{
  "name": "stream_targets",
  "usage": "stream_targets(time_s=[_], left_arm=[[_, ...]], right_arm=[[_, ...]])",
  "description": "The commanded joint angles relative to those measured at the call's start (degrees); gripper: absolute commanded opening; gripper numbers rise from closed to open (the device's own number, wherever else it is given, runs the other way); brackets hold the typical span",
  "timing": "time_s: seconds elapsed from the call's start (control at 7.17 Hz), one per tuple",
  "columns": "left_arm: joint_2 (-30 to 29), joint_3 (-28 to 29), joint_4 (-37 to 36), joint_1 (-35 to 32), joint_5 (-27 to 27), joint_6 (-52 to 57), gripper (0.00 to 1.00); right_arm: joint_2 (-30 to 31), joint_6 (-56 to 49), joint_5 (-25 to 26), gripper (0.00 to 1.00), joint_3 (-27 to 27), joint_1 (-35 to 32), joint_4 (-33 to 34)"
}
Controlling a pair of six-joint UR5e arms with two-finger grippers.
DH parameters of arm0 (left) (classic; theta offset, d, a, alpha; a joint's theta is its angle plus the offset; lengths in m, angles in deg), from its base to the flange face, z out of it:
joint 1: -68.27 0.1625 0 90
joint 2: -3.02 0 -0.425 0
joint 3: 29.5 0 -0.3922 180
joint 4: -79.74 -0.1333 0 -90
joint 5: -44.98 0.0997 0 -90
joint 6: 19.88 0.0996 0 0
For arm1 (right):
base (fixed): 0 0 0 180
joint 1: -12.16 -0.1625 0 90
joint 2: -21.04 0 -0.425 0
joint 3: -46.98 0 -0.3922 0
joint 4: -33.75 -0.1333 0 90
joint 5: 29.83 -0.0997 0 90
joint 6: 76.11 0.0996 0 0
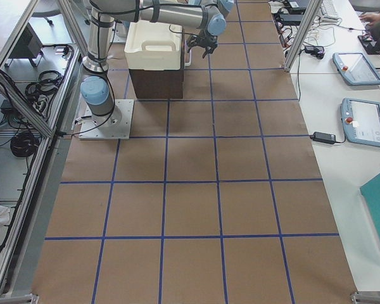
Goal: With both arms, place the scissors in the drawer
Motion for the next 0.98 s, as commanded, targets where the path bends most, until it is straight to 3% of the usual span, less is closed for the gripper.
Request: stream_targets(time_s=[0.0, 0.42, 0.7, 0.84], left_arm=[[1.37, 1.08, 0.0, -0.53, 0.24, -0.09, 0.09], [5.93, 4.25, 3.24, -1.49, 0.06, 0.0, 0.09], [13.3, 8.53, 15.67, -7.1, 0.32, -0.96, 0.08], [16.03, 14.74, 26.09, -8.25, 0.33, -1.92, 0.08]], right_arm=[[0.01, -0.36, 0.39, 1.0, -0.78, 0.0, 0.27], [-0.08, -1.85, -0.04, 1.0, -0.78, 0.0, 1.15], [-0.6, -2.03, -0.22, 1.0, -0.96, 0.0, 1.76], [-1.04, -1.94, -0.22, 1.0, -0.96, 0.0, 1.68]])
